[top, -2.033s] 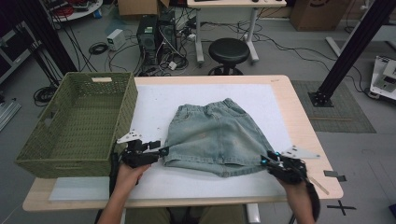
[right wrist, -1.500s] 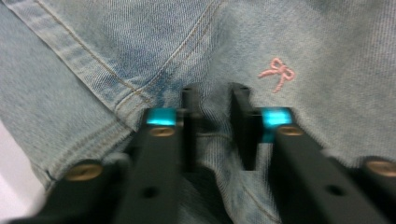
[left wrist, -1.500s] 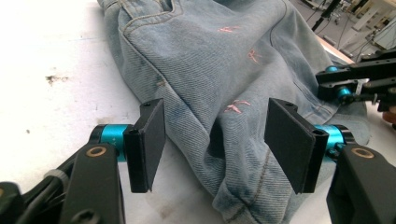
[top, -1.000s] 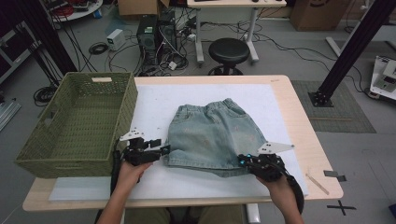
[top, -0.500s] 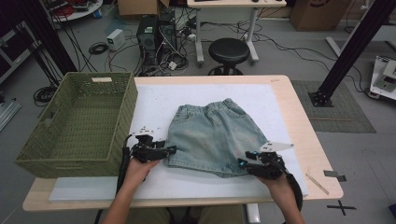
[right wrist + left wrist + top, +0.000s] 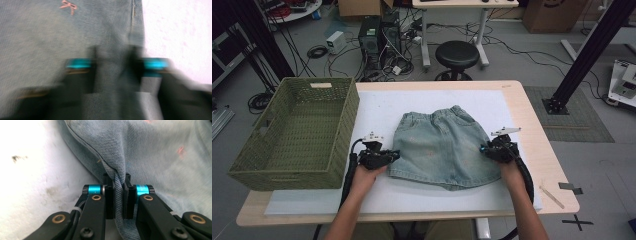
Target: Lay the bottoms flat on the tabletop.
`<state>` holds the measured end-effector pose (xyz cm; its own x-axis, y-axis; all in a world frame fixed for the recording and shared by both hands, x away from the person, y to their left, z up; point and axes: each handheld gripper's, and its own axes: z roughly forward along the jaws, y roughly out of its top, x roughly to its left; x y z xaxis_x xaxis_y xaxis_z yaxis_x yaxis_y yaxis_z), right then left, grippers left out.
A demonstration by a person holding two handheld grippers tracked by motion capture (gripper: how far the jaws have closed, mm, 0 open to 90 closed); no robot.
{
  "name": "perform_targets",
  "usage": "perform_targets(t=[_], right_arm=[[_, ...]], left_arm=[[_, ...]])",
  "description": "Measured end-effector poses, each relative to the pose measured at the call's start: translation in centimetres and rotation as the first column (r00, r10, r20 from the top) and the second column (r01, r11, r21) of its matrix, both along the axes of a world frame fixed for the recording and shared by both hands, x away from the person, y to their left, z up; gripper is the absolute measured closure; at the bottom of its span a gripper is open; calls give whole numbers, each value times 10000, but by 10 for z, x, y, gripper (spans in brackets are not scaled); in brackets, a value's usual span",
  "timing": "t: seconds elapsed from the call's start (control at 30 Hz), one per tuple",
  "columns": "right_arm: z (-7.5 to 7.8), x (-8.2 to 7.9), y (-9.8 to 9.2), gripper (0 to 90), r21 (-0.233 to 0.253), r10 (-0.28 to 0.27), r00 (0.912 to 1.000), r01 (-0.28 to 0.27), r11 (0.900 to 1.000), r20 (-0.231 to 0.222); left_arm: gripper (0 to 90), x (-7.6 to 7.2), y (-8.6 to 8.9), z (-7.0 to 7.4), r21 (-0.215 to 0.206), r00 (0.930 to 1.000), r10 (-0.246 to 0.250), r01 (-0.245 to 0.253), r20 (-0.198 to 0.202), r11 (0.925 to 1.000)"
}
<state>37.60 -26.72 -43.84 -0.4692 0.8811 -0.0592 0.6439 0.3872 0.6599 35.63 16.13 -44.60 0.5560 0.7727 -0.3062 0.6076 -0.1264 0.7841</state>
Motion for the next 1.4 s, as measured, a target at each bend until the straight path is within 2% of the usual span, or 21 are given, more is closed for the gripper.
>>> perform_targets(t=[0.07,0.13,0.2,0.3,0.4,0.47,0.53,0.63,0.73,0.83,0.9,0.93,1.0,1.07,1.17,1.2,1.27,1.4], right_arm=[[5,4,-3,891,99,123,9999,-122,9999,-51],[11,8,-10,894,456,-185,9996,175,9988,199],[13,12,-17,895,865,-493,9980,458,9952,391],[15,17,-20,896,966,-927,9932,857,9916,707],[17,19,-19,897,1050,-1488,9794,1350,9853,1364],[18,23,-17,897,925,-1707,9693,1563,9834,1770],[16,30,-12,897,763,-1913,9614,1795,9808,1977],[9,39,-9,897,605,-2194,9562,2115,9755,1937],[1,44,-8,899,462,-2265,9610,2219,9740,1586],[1,43,-6,892,426,-2170,9624,2129,9762,1635],[3,40,-6,869,492,-2051,9628,1995,9787,1760],[4,38,-7,838,525,-2048,9609,1984,9787,1865],[7,31,-9,768,837,-2076,9580,1945,9773,1978],[9,23,-12,733,1049,-1983,9566,1793,9782,2138],[12,12,-14,703,1115,-1811,9552,1587,9810,2340],[12,7,-16,698,1262,-1701,9558,1431,9816,2398],[11,-1,-17,688,1333,-1573,9575,1278,9828,2419],[7,-13,-19,646,1535,-1466,9598,1117,9818,2392]], left_arm=[[839,5,5,4,-144,9995,312,-310,83,9994],[839,11,8,7,-155,9992,412,-412,-5,9990],[838,16,5,9,-95,9990,434,-433,118,9990],[838,24,0,11,13,9983,568,-568,95,9984],[838,32,-4,12,275,9963,800,-809,320,9963],[838,39,-5,9,333,9947,997,-1006,270,9944],[838,46,-7,6,462,9929,1158,-1170,278,9921],[838,55,-13,2,810,9917,1236,-1262,362,9887],[836,58,-13,-1,668,9923,1208,-1224,271,9902],[794,56,-10,0,621,9935,1125,-1133,165,9916],[676,55,-6,1,451,9932,1164,-1160,-43,9922],[637,52,-3,2,234,9933,1144,-1140,-154,9932],[560,45,1,3,20,9941,1075,-1074,-166,9942],[549,36,5,3,-177,9962,875,-875,-12,9960],[513,25,10,4,-500,9976,691,-693,-58,9963],[506,20,12,5,-619,9982,596,-590,80,9963],[507,12,14,5,-627,9987,436,-419,264,9972],[507,-1,18,4,-912,9989,22,22,479,9958]])
